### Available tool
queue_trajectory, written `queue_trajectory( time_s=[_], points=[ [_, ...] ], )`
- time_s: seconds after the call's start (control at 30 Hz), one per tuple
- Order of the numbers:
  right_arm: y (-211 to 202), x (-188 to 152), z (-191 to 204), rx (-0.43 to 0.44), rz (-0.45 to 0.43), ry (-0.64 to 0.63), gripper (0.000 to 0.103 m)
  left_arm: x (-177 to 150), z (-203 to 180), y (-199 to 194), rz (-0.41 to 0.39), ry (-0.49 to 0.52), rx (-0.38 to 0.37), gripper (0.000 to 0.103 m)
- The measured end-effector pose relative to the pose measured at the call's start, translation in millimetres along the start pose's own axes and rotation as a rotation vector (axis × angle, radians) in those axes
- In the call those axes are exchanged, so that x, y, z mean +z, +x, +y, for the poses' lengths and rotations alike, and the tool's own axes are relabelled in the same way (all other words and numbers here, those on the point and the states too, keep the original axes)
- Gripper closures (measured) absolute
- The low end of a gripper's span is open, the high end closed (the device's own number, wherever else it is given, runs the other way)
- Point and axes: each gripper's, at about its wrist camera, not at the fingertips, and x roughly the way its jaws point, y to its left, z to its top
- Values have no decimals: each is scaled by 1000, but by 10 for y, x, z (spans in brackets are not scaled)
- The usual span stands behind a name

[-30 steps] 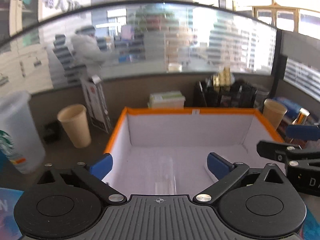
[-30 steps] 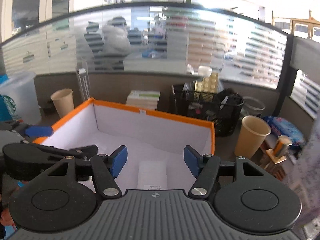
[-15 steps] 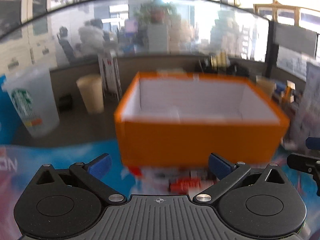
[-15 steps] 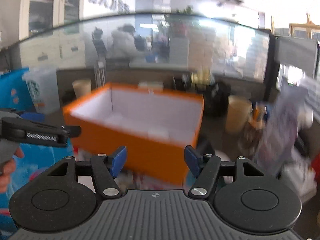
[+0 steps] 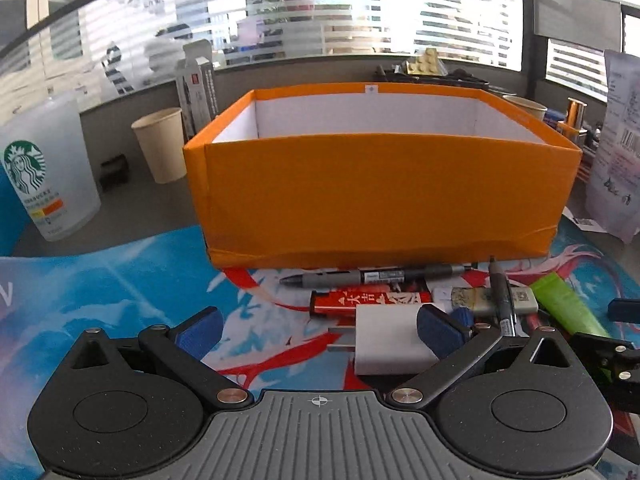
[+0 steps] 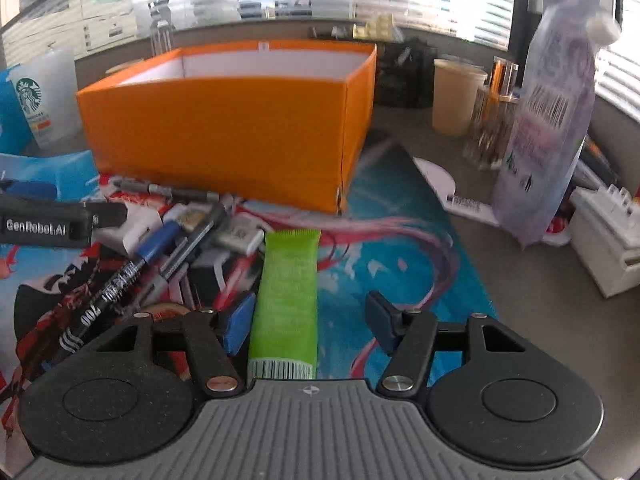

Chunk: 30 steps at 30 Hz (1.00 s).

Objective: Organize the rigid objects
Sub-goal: 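Grasp the white block with the left tool while the right tool grasps the green tube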

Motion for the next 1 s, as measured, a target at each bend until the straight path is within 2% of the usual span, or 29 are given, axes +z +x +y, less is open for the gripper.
queue_trajectory(
  time_s=[0.23, 0.3, 0.37, 0.47, 0.5, 0.83, 1.0],
  points=[
    [7, 6, -23, 12, -4, -12, 46, -107, -223, -87, -21, 91, -68, 0],
    [0, 5, -17, 16, -6, -19, 48, -139, -228, -40, -20, 75, -98, 0],
    [-16, -2, 0, 21, -10, -31, 57, -170, -192, 66, 25, 35, -133, 8],
    [-25, -11, 11, 28, -18, -36, 69, -192, -174, 82, -11, 26, -136, 18],
    [-25, -11, 11, 28, -21, -38, 72, -187, -174, 83, -12, 27, -138, 18],
    [-23, -4, -12, 30, -21, -26, 73, -208, -102, -16, 2, -17, -188, 19],
    [-21, -8, 6, 24, -22, -33, 73, -248, -114, -38, 6, 8, -159, 18]
  ],
)
